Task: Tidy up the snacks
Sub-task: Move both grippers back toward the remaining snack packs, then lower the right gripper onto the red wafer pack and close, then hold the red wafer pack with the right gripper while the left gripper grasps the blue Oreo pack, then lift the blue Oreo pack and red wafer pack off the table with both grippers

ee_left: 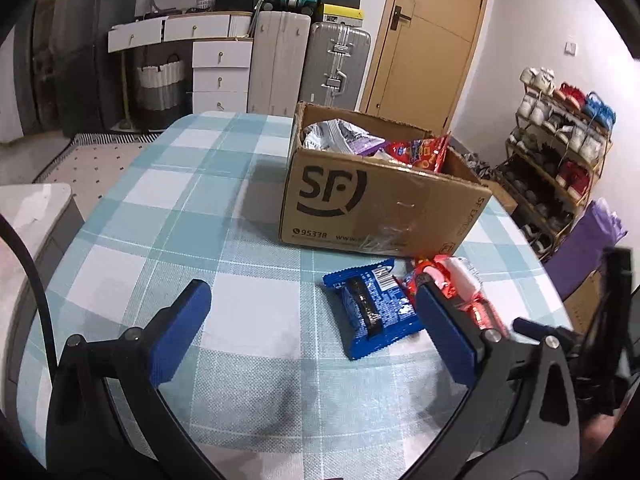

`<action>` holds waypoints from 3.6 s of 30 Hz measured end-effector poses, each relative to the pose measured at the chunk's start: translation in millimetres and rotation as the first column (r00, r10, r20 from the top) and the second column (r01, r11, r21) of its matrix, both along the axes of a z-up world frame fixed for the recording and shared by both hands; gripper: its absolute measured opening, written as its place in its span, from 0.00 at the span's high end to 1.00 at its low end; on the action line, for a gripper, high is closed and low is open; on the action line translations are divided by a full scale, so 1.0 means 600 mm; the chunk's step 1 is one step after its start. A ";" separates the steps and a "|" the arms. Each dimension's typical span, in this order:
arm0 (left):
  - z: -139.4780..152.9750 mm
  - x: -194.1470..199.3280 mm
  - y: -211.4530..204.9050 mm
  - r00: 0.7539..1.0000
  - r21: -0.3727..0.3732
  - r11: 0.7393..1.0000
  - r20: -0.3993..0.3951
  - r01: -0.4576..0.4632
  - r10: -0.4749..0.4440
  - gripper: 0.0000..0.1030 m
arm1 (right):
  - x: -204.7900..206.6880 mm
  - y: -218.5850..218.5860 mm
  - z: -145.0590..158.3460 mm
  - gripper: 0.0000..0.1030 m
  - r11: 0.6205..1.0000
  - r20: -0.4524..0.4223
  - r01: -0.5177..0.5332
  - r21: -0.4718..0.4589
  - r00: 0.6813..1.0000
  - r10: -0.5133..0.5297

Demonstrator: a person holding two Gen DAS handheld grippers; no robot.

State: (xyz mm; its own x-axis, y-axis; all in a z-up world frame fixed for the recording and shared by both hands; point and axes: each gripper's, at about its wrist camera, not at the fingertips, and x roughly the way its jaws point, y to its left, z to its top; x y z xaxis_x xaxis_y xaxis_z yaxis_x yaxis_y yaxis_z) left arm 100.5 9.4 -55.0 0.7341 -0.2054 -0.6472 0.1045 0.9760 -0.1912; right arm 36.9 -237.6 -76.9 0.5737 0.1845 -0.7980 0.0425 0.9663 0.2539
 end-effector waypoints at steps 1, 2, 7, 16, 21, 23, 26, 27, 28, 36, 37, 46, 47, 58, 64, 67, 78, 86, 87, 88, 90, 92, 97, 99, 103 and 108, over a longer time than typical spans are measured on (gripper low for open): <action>-0.001 0.003 0.004 1.000 -0.005 1.000 0.002 -0.008 0.008 0.01 | 0.005 0.002 -0.004 0.06 1.000 -0.009 -0.005 -0.004 1.000 0.005; 0.001 0.003 0.006 1.000 -0.004 1.000 0.003 -0.014 0.014 0.01 | 0.008 0.003 -0.006 0.06 1.000 -0.014 -0.010 -0.009 1.000 0.010; -0.004 0.011 0.023 0.999 -0.024 0.999 -0.029 -0.035 0.034 0.01 | 0.019 0.014 -0.012 0.06 0.998 -0.012 -0.035 -0.044 0.999 0.034; -0.013 0.014 0.031 0.996 -0.056 0.997 -0.066 -0.058 0.054 0.01 | 0.017 0.029 -0.012 0.06 0.995 0.009 -0.073 -0.066 0.997 0.074; -0.018 0.011 0.022 0.996 -0.032 0.998 -0.071 -0.051 0.048 0.01 | 0.017 0.038 -0.015 0.21 0.990 0.005 -0.088 -0.114 0.996 0.089; -0.024 0.012 0.021 0.995 -0.032 0.998 -0.085 -0.050 0.047 0.01 | 0.016 0.041 -0.016 0.24 0.987 0.004 -0.087 -0.136 0.996 0.089; -0.030 0.014 0.019 0.994 -0.022 0.998 -0.097 -0.051 0.049 0.01 | 0.013 0.041 -0.015 0.37 0.986 0.012 -0.085 -0.144 0.996 0.087; -0.031 0.014 0.019 0.994 -0.019 0.998 -0.096 -0.052 0.050 0.01 | 0.013 0.040 -0.015 0.45 0.986 0.014 -0.083 -0.148 0.996 0.086; -0.032 0.014 0.019 0.994 -0.016 0.998 -0.097 -0.054 0.052 0.01 | 0.013 0.038 -0.015 0.48 0.986 0.017 -0.086 -0.142 0.996 0.089; -0.047 0.022 0.027 0.988 -0.012 0.997 -0.134 -0.078 0.075 0.01 | 0.001 0.029 -0.003 0.57 0.992 0.032 -0.088 -0.087 0.995 0.091; -0.050 0.024 0.028 0.987 -0.018 0.997 -0.142 -0.080 0.077 0.01 | -0.002 0.028 0.001 0.57 0.993 0.042 -0.086 -0.081 0.995 0.089; -0.063 0.032 0.009 0.983 -0.058 0.996 -0.172 -0.070 0.059 0.01 | -0.017 0.016 0.020 0.57 0.997 0.084 -0.075 -0.022 0.994 0.077; -0.065 0.034 0.006 0.983 -0.070 0.995 -0.178 -0.066 0.052 0.01 | -0.018 0.016 0.023 0.57 0.997 0.091 -0.078 -0.016 0.993 0.079; -0.090 0.068 -0.078 0.981 0.014 0.999 -0.190 -0.042 0.044 0.01 | -0.029 0.014 0.038 0.57 0.996 0.115 -0.090 0.013 0.989 0.088; -0.111 0.098 -0.095 0.969 0.004 0.995 -0.224 -0.101 0.099 0.01 | -0.029 0.007 0.038 0.57 0.996 0.115 -0.088 0.035 0.990 0.083; -0.116 0.106 -0.100 0.968 -0.002 0.995 -0.233 -0.095 0.092 0.01 | -0.030 0.005 0.038 0.57 0.996 0.113 -0.084 0.041 0.990 0.079; -0.116 0.094 -0.101 0.966 0.191 0.980 -0.234 -0.061 0.106 0.30 | -0.029 -0.002 0.035 0.57 0.995 0.104 -0.071 0.067 0.993 0.064; -0.109 0.096 -0.082 0.973 0.128 0.991 -0.223 -0.032 0.060 0.73 | -0.026 -0.008 0.028 0.57 0.995 0.081 -0.053 0.082 0.996 0.047; -0.109 0.096 -0.081 0.973 0.117 0.993 -0.224 -0.021 0.047 0.78 | -0.026 -0.009 0.027 0.57 0.995 0.078 -0.051 0.085 0.996 0.045; -0.109 0.096 -0.080 0.973 0.108 0.994 -0.228 -0.013 0.037 0.85 | -0.026 -0.009 0.026 0.57 0.995 0.076 -0.049 0.087 0.996 0.043; -0.109 0.092 -0.082 0.973 0.096 0.995 -0.231 0.003 0.019 0.90 | -0.025 -0.010 0.025 0.57 0.995 0.075 -0.047 0.087 0.996 0.040; -0.108 0.093 -0.076 0.971 0.066 0.998 -0.237 0.010 0.005 0.93 | -0.026 -0.010 0.025 0.57 0.995 0.073 -0.045 0.086 0.997 0.039; -0.106 0.094 -0.043 0.967 -0.017 1.000 -0.254 -0.012 0.008 0.93 | -0.027 -0.011 0.024 0.57 0.995 0.070 -0.042 0.091 0.997 0.036; -0.107 0.098 -0.028 0.961 -0.060 0.998 -0.276 0.008 -0.024 0.92 | -0.028 -0.012 0.025 0.57 0.995 0.071 -0.042 0.093 0.997 0.036; -0.103 0.102 -0.001 0.955 -0.119 0.992 -0.283 0.053 -0.085 0.66 | -0.029 -0.012 0.027 0.57 0.994 0.075 -0.047 0.098 0.996 0.040; -0.086 0.103 0.009 0.963 -0.122 0.987 -0.237 0.105 -0.132 0.40 | -0.030 -0.011 0.028 0.57 0.993 0.077 -0.056 0.101 0.996 0.048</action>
